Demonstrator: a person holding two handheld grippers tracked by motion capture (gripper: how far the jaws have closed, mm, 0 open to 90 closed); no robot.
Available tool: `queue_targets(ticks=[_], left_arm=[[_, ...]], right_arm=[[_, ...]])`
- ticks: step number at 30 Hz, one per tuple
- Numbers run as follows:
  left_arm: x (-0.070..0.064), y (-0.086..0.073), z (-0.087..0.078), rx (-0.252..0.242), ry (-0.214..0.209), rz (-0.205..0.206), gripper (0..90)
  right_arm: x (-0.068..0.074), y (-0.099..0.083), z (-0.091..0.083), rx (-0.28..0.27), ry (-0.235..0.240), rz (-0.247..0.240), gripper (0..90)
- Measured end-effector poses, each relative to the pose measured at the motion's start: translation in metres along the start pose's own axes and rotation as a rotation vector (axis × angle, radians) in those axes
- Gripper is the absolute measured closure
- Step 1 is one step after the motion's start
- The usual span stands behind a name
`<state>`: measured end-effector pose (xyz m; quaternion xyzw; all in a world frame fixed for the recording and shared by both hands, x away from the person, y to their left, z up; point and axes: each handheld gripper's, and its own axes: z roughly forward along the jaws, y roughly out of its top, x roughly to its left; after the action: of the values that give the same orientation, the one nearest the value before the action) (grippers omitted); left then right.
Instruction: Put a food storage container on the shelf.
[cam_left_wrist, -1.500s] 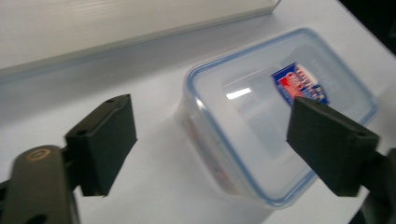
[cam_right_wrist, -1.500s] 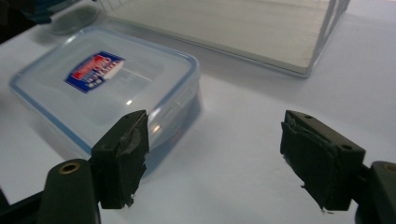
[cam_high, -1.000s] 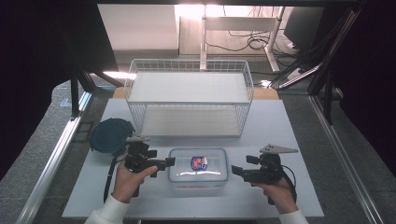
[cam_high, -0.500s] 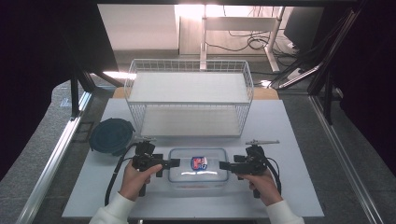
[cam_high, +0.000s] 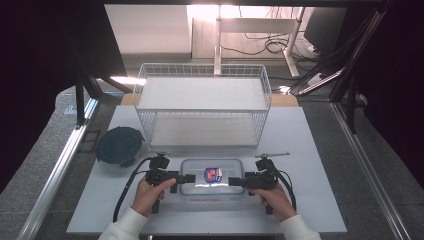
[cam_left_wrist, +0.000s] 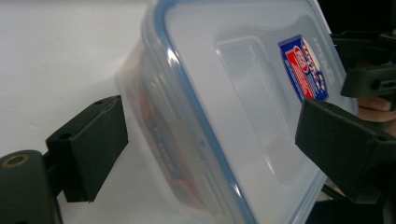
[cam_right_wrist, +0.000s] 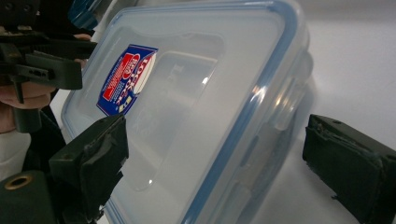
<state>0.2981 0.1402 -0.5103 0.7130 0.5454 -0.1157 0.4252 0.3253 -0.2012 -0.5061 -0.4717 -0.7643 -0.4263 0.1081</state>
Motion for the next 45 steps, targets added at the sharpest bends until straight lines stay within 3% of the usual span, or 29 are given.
queue_targets(ticks=[5, 12, 13, 15, 19, 31, 35, 45], left_arm=[[0.000, -0.003, 0.003, 0.016, -0.040, -0.016, 14.3], [-0.004, -0.004, -0.001, -0.001, -0.019, -0.039, 21.8], [-0.005, -0.004, -0.002, -0.006, -0.013, -0.042, 26.8], [-0.005, -0.004, -0.005, -0.016, -0.014, -0.060, 28.9], [-0.005, -0.006, -0.008, -0.028, -0.020, -0.069, 32.9], [-0.020, -0.006, -0.026, -0.076, 0.034, -0.008, 41.1], [-0.024, -0.006, -0.029, -0.089, 0.040, 0.010, 41.9], [-0.039, -0.005, -0.046, -0.145, 0.039, 0.087, 43.4]], right_arm=[[0.000, -0.001, 0.003, 0.010, 0.027, 0.013, 9.7], [-0.004, 0.000, -0.005, 0.001, 0.036, 0.067, 23.0], [-0.006, 0.000, -0.010, -0.021, 0.046, 0.083, 31.2], [-0.010, -0.001, -0.012, -0.025, 0.065, 0.106, 33.4], [-0.009, -0.001, -0.015, -0.030, 0.068, 0.107, 36.2], [0.007, -0.002, -0.025, -0.091, 0.044, 0.027, 43.9], [0.009, -0.003, -0.026, -0.102, 0.039, 0.011, 44.0], [0.023, 0.002, -0.040, -0.162, 0.036, -0.084, 43.9]])
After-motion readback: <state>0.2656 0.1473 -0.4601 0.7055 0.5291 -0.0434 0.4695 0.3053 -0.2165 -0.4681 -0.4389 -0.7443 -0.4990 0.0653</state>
